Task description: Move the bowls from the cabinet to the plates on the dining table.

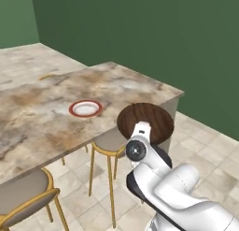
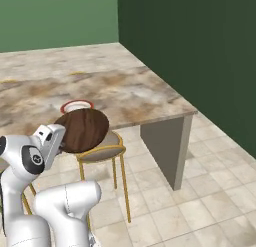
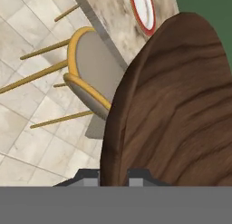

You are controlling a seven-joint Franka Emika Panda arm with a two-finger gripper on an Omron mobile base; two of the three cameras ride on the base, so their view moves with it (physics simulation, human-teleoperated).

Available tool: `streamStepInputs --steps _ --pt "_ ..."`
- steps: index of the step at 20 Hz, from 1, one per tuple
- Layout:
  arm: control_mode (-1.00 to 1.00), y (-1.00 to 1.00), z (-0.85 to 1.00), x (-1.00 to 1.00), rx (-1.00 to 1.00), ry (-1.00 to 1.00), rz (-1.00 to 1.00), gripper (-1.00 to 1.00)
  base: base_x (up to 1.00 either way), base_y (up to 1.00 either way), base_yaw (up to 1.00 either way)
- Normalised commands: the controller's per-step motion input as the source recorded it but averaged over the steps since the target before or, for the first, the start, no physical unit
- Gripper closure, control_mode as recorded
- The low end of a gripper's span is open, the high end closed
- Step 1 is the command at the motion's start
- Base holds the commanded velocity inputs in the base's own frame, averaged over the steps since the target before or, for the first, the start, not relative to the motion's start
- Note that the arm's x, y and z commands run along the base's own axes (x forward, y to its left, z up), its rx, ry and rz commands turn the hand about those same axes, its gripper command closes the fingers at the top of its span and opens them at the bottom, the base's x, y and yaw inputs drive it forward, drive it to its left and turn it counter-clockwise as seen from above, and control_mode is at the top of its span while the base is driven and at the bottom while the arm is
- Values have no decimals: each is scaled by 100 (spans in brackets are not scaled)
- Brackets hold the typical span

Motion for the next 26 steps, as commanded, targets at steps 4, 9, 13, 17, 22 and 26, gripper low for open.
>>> streamStepInputs --steps 4,9,13,17,22,26 --pt "100 0 0 0 0 0 0 100 70 2 3" --pt "100 0 0 0 0 0 0 100 66 0 1" --pt "100 0 0 0 0 0 0 100 5 0 0" --pt "100 0 0 0 0 0 0 100 0 0 0" --pt "-100 0 -1 3 0 0 0 100 0 0 0" --pt "-100 0 -3 54 3 4 0 100 0 0 0"
